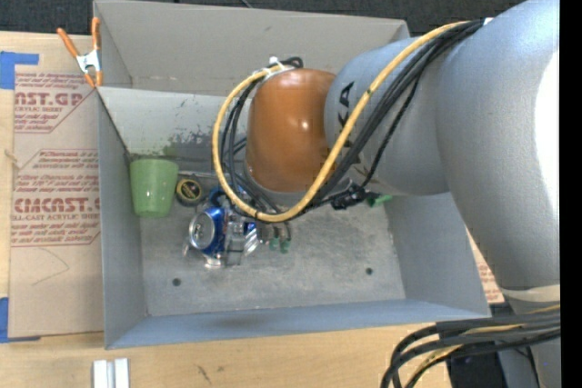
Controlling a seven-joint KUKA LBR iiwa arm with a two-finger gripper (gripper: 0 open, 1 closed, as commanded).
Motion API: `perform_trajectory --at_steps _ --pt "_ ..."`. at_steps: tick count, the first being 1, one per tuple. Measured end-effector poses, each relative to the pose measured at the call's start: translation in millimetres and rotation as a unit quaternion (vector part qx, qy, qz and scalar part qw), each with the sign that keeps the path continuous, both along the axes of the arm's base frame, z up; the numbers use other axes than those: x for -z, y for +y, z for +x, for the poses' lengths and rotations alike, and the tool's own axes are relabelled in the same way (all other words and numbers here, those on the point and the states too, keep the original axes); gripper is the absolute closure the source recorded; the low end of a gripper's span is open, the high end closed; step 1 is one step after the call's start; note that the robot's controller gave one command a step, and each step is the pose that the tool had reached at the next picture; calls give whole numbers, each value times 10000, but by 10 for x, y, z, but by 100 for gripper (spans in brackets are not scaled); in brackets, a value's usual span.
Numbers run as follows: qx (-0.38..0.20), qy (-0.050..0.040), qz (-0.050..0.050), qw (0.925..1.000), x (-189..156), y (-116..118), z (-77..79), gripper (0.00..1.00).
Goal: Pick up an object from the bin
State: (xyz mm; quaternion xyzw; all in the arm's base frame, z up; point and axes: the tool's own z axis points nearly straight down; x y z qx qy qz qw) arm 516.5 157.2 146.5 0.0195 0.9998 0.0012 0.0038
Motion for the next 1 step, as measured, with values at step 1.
perform_trajectory --at_steps 1 --pt "86 -11 10 10000 -1162 83 1 100"
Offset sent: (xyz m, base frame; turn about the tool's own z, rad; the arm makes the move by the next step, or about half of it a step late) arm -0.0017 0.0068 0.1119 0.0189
